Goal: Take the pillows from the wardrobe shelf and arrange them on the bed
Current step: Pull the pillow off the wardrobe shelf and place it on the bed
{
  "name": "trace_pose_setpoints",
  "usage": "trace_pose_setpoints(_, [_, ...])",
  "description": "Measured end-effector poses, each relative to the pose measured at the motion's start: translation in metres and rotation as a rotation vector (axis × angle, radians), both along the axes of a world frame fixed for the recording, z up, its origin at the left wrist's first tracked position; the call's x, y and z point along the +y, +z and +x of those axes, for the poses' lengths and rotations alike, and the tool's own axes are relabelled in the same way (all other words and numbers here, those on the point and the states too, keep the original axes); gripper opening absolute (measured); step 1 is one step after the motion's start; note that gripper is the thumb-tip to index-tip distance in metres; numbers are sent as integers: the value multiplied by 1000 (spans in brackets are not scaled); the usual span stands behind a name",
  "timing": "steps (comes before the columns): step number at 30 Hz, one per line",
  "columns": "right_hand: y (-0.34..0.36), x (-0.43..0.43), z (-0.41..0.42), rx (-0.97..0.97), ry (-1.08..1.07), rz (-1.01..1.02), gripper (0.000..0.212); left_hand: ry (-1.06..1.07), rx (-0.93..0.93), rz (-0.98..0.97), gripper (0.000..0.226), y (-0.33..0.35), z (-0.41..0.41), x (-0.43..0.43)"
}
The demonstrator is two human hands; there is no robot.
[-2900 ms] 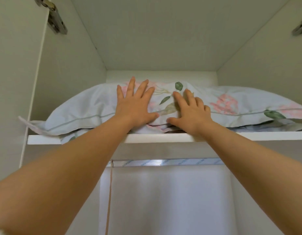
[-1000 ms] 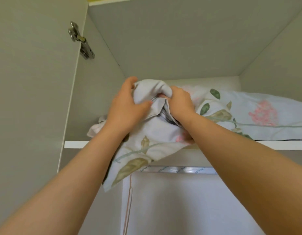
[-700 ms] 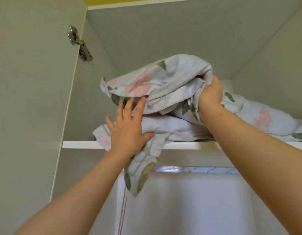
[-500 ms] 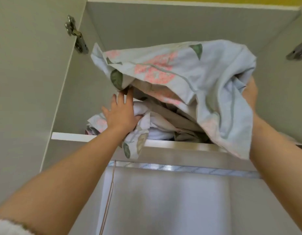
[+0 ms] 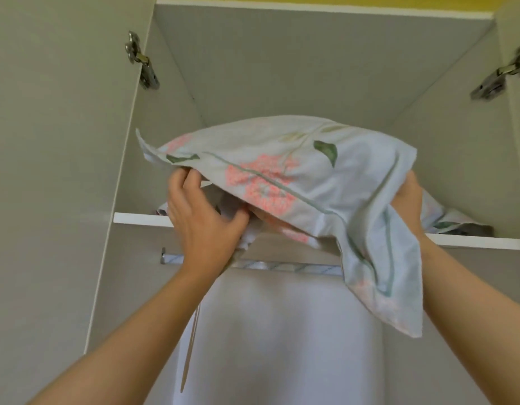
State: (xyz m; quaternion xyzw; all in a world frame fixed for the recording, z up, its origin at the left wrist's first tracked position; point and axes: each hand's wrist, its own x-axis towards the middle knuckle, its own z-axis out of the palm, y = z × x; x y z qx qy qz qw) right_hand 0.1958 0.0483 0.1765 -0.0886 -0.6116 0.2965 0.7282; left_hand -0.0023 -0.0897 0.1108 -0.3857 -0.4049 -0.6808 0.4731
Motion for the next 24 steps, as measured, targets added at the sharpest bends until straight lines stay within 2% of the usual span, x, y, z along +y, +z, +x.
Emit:
trace_pose_setpoints(2, [-19, -24, -1, 3, -9, 123, 17, 228, 222, 108, 69, 15, 6, -11])
trace_pose_setpoints(4, [-34, -36, -2, -78, -237, 273, 12, 411, 360, 65, 67, 36, 10, -13])
trace_pose_setpoints(5, [-40, -40, -2, -191, -319, 331, 12, 500, 400, -27, 70, 46, 14, -14])
trace_pose_setpoints(7, [-45, -37, 1, -396, -477, 372, 47, 643, 445, -324, 82, 65, 14, -15])
trace_pose_setpoints(8, [-46, -42, 2, -470, -538, 442, 54, 659, 449, -497, 83, 71, 13, -15])
trace_pose_setpoints(10, [-49, -46, 5, -593, -584, 505, 51, 599, 444, -781, 71, 72, 9, -17])
trace_pose_setpoints(11, [-50, -47, 7, -635, -544, 485, 41, 555, 471, -786, 62, 69, 7, -17])
trace_pose_setpoints(13, [-51, -56, 13, -619, -263, 304, 19, 463, 519, -632, 41, 63, 13, -22])
trace_pose_setpoints(15, [-49, -60, 21, -452, 79, 8, 15, 410, 523, -613, 29, 62, 24, -25])
trace_pose_setpoints(16, [-49, -61, 23, -358, 169, -127, 15, 412, 560, -621, 24, 59, 28, -23])
trace_pose_setpoints(17, [-50, -62, 23, -282, 179, -238, 17, 428, 629, -639, 19, 53, 31, -20])
trace_pose_setpoints(19, [-55, -64, 21, -268, 35, -393, 24, 434, 769, -642, 16, 34, 36, -16])
trace_pose_setpoints(22, [-67, -69, 7, -309, -91, -385, 28, 437, 914, -643, 34, -2, 24, -5])
trace_pose_setpoints(24, [-70, -71, 1, -313, -116, -386, 46, 454, 920, -803, 35, -16, 20, -14])
